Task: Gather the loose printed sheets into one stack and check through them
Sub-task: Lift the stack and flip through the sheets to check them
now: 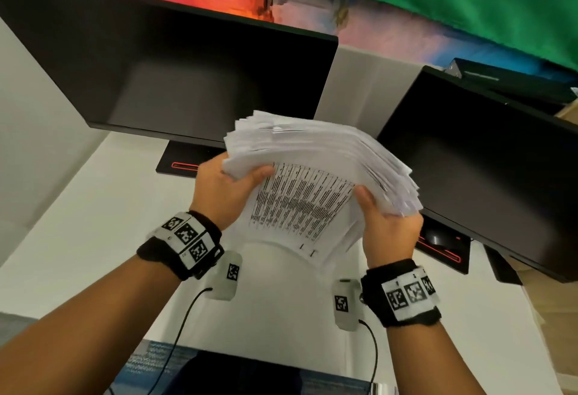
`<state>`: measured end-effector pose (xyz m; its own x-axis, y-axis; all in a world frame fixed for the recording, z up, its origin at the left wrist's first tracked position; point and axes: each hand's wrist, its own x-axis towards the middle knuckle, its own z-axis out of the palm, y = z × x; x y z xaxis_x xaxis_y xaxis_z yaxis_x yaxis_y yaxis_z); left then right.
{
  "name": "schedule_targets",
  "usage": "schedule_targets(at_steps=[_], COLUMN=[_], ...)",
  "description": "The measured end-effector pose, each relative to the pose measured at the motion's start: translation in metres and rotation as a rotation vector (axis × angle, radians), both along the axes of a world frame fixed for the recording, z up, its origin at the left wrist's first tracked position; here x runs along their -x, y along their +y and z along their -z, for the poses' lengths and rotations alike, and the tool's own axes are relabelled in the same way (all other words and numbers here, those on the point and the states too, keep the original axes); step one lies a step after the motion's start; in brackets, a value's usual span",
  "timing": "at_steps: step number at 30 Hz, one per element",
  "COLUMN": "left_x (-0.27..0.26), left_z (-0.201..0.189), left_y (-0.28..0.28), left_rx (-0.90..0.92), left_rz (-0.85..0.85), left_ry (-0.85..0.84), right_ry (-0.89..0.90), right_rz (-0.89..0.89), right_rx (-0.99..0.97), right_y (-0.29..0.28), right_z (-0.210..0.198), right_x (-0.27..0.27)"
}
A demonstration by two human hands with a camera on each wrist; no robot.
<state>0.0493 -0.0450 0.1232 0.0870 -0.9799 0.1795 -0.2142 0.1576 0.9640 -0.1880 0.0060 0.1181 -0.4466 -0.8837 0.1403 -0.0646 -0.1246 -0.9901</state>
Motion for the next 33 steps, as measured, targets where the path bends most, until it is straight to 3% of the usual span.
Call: schedule_targets(at_steps=[3,6,10,17,20,24,26,30,33], left_x=[0.002,-0.003,-0.011,-0.018,-0.007,0.016,0.018,0.007,0.002], left_z=[0.007,0.037,0.044,0.028,0.02,0.007,0.015,0.024,0.016], left_y=[0.02,0.027,0.017,0.006,0.007,0.028,0.039,0.043,0.034], left_rx=[0.036,-0.119,-0.118,-0.19,-0.167,0.037,0.098,0.009,0.071], left_rz=[-0.028,0.075,0.059,0.081,0.029,-0.097,-0.061,0.074,0.076], left_ry=[-0.046,0.018,-0.103,0.139,0.022,-0.154,-0.185,-0.018,0.093], right_ry=[0.155,0.12,0.174,0.038,0.024,0.189,0.209,0.108,0.046], right_rz=[-0.029,-0.031,-0.039,-0.078,-0.044,0.038,0.012,-0.039,0.01], right_rx=[0.006,-0.059,-0.189,-0.121,-0.145,-0.003,-0.014,-0.095,-0.056], right_y=[0.018,0.029,0.025,0.011,0.004,0.015,0.027,0.032,0.025], right_z=[0.01,0.037,0.051,0.031,0.024,0.018,0.021,0.03,0.02], right_x=[-0.012,-0.017,-0.01,-0.003,-0.008,-0.026,-0.037,-0.039,-0.033])
